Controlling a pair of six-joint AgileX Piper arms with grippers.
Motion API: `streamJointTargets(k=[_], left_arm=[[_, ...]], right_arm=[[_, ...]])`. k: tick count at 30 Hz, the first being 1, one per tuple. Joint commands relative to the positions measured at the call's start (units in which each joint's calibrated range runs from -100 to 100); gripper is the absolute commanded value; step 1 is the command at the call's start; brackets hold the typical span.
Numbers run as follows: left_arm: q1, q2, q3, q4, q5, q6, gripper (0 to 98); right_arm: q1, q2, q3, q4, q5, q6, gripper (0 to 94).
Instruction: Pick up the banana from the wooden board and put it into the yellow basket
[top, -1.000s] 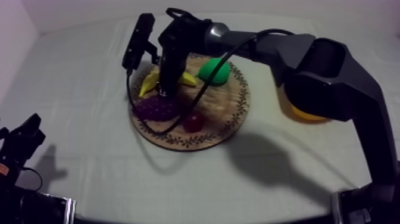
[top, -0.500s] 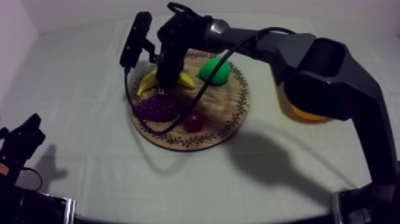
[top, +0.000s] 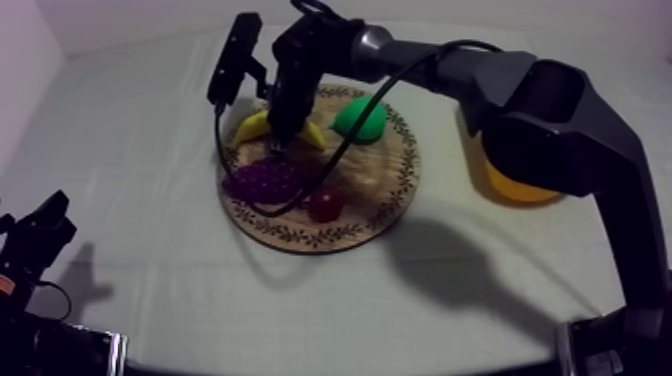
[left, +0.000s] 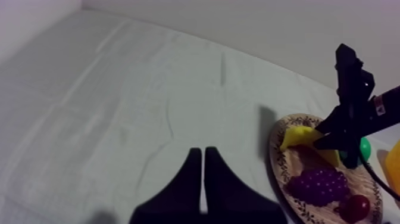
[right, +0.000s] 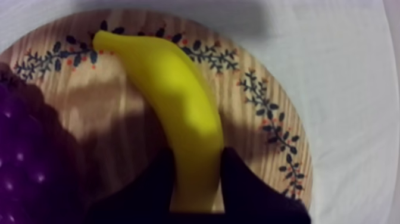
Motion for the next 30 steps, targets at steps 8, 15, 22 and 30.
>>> streamJointTargets(k=[8,15,22,30], left_arm=[[0.00,-0.03,0.03,-0.01,0.00,-0.01,0.1],[0.00,-0.03,0.03,-0.01,0.00,-0.01,0.1],[0.00,-0.03,0.03,-0.01,0.00,-0.01,0.1],[0.00,-0.03,0.03,-0.01,0.00,-0.01,0.1]], right_arm=[[0.81,-11.23,6.21,-2.30,0.01,0.04,17.4],[1.72,-25.14,14.94,-3.35,-0.66,-0.81,17.9],[5.57,-40.66,24.60,-5.41,-1.33,-1.50,18.4],[13.72,-55.97,36.50,-5.01,-3.59,-5.12,19.1]])
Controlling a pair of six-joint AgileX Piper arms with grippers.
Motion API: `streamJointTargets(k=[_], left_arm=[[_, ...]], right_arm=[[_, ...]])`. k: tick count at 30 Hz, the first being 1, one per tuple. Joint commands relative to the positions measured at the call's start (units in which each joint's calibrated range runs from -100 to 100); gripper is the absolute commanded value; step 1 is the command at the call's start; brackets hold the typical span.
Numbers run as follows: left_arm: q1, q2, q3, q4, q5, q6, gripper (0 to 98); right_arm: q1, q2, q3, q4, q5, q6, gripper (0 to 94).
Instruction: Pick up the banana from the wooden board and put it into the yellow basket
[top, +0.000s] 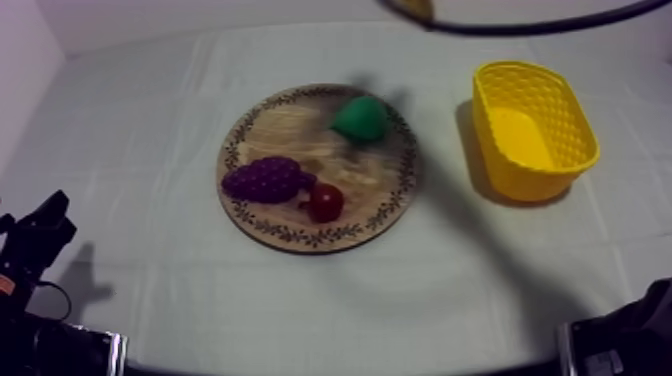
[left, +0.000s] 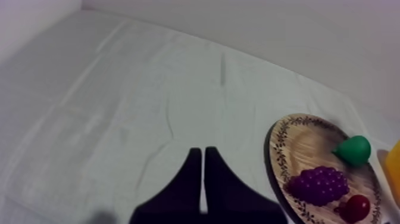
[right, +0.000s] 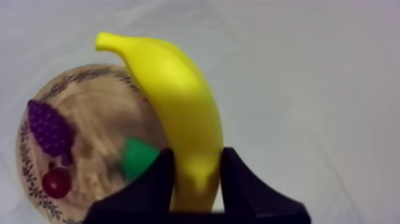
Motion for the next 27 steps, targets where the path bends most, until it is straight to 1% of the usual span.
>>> streamJointTargets(k=[1,7,13,19,27], left_arm=[[0.00,-0.03,0.03,-0.01,0.00,-0.01,0.1],[0.00,-0.03,0.03,-0.01,0.00,-0.01,0.1],[0.00,-0.03,0.03,-0.01,0.00,-0.01,0.1],[0.00,-0.03,0.03,-0.01,0.00,-0.01,0.1],[0.00,-0.03,0.03,-0.01,0.00,-0.01,0.1]], right_arm=[[3.37,-6.68,4.58,0.78,-0.38,-1.48,19.2],[8.75,-12.89,12.53,2.75,-0.94,-4.23,19.8],[12.01,-16.55,20.69,4.96,-2.60,-7.40,19.8],[12.59,-21.27,31.33,7.66,-6.15,-11.32,19.9],[11.03,-27.00,42.84,9.32,-10.25,-15.70,20.1]])
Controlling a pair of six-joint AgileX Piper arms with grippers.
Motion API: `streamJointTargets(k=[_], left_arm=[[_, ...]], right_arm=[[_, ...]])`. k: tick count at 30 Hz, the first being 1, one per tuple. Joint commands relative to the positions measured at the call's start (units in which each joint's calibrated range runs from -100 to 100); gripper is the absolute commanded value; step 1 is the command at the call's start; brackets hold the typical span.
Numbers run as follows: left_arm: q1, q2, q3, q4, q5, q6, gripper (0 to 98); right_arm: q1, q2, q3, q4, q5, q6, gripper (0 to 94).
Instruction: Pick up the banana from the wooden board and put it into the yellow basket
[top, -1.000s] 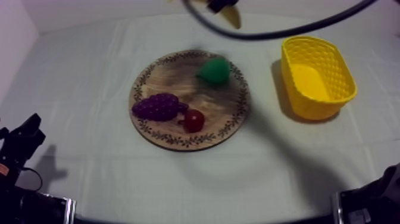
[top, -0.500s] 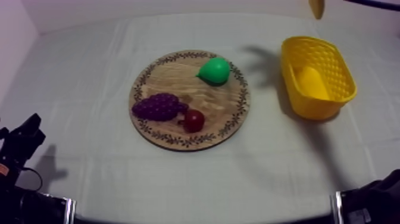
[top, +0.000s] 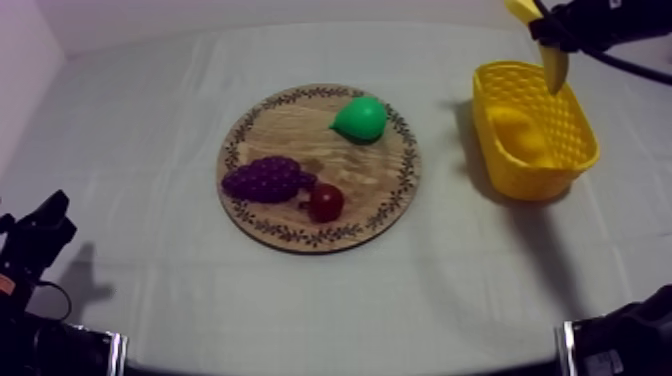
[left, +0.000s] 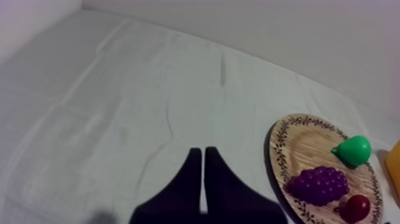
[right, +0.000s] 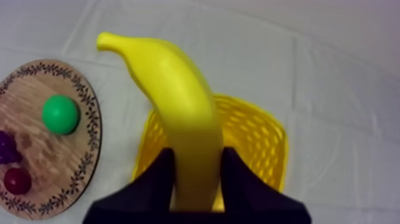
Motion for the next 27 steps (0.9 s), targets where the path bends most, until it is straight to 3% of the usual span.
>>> streamJointTargets(k=[1,9,27], left_arm=[[0.00,-0.03,0.03,-0.01,0.00,-0.01,0.1],[0.00,-0.03,0.03,-0.01,0.00,-0.01,0.1],[0.00,-0.03,0.03,-0.01,0.00,-0.01,0.1]], right_arm=[[-0.36,-1.47,4.19,0.41,-1.04,-1.72,20.2],[-0.51,-2.49,12.28,2.45,-6.13,-6.46,20.5],[1.89,9.81,13.03,5.83,-12.47,-11.50,20.5]])
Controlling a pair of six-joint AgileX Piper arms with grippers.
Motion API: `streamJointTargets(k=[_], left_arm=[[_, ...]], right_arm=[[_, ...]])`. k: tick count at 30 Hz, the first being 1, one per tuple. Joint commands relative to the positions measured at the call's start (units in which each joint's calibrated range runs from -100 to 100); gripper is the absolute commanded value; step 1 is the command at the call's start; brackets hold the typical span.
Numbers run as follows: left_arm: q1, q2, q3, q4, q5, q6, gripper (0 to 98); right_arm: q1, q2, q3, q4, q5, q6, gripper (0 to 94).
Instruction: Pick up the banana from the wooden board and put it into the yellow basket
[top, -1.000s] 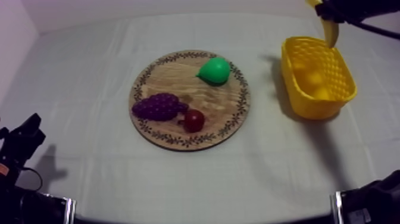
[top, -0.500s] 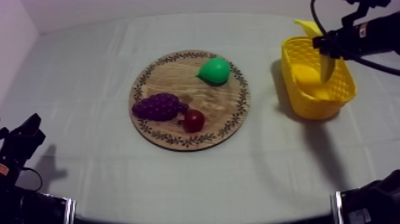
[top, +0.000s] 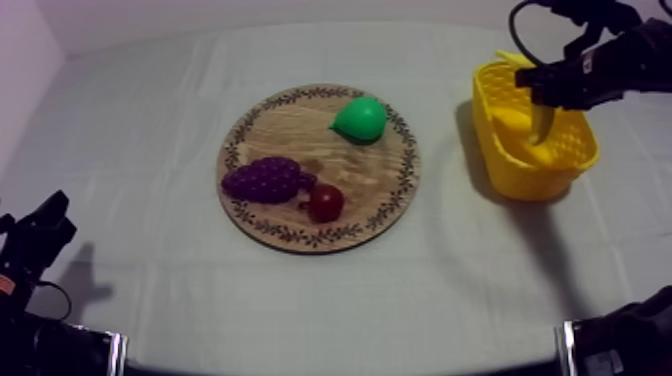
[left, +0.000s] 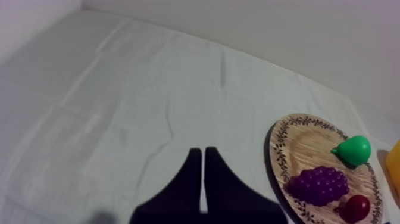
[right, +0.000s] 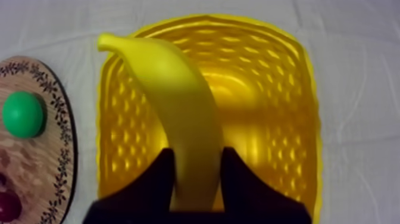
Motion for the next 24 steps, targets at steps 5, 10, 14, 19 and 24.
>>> streamJointTargets(k=[5,10,14,19,24], left_arm=[[0.00,-0.03,0.03,-0.01,0.00,-0.01,0.1],[0.00,-0.03,0.03,-0.01,0.00,-0.01,0.1],[0.00,-0.03,0.03,-0.01,0.00,-0.01,0.1],[0.00,-0.03,0.03,-0.01,0.00,-0.01,0.1],[0.00,-0.03,0.03,-0.01,0.00,-0.01,0.1]], right_arm=[[0.58,5.28,-0.96,1.69,-1.21,-1.94,20.5],[1.06,8.13,-1.17,2.68,-2.74,-2.88,20.5],[1.21,9.88,-1.10,3.62,-3.52,-3.78,20.5],[1.43,11.27,-0.94,4.30,-4.55,-4.40,20.5],[1.48,12.52,-0.78,5.04,-5.38,-5.13,20.5]])
